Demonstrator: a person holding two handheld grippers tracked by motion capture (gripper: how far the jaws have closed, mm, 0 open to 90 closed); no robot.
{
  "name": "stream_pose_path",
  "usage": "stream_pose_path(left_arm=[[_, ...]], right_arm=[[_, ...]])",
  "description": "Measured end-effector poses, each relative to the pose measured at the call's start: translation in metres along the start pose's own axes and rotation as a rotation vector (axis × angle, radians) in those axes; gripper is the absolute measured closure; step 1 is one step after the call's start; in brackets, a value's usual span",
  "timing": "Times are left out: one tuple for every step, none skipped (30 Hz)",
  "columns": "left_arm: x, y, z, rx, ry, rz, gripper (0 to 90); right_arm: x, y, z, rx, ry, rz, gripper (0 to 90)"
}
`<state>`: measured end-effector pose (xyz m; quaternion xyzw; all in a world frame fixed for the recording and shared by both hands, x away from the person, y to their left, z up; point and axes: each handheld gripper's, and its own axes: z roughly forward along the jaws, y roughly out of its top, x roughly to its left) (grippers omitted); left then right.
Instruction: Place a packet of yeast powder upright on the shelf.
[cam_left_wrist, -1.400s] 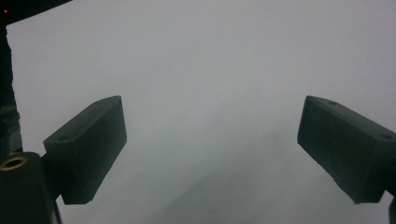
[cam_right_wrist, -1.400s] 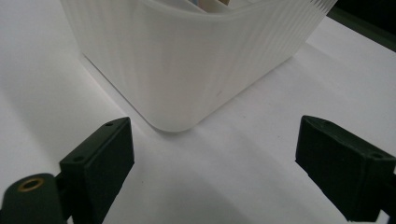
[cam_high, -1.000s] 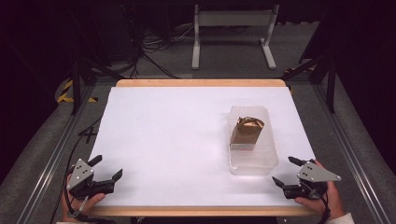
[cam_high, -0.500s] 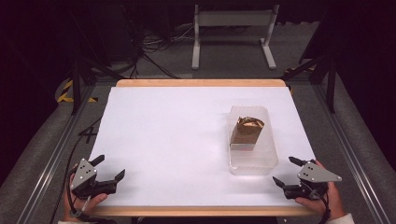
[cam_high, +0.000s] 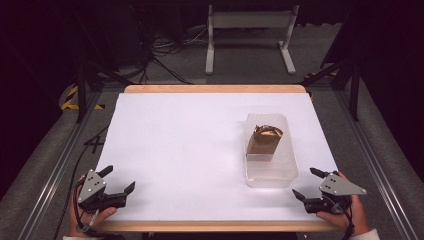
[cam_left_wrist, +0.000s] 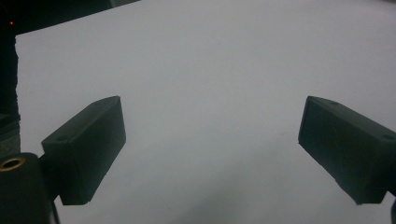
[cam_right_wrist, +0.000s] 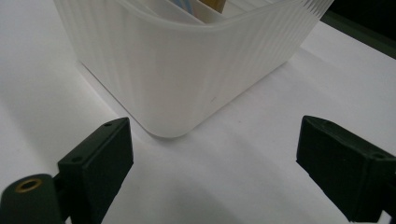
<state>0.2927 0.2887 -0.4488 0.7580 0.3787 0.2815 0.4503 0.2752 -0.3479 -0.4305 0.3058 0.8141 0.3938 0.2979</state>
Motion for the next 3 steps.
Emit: stream_pose_path(left_arm=[[0.0000,0.0000,0.0000,0.000,0.000,0.000,7.8],[-0.0004,0.0003,0.0005,0.000,0.000,-0.001,7.8],[-0.0005,0.0005,0.0010,-0.001,-0.004,0.001,7.6]], right_arm=[[-0.0001,-0.0002,-0.0002,-0.001,0.001,0.001,11.5],[-0.0001,-0.0002,-0.0002,-0.001,0.001,0.001,11.5],[-0.0003,-0.0007,-0.0008,-0.001,0.001,0.002,11.5]])
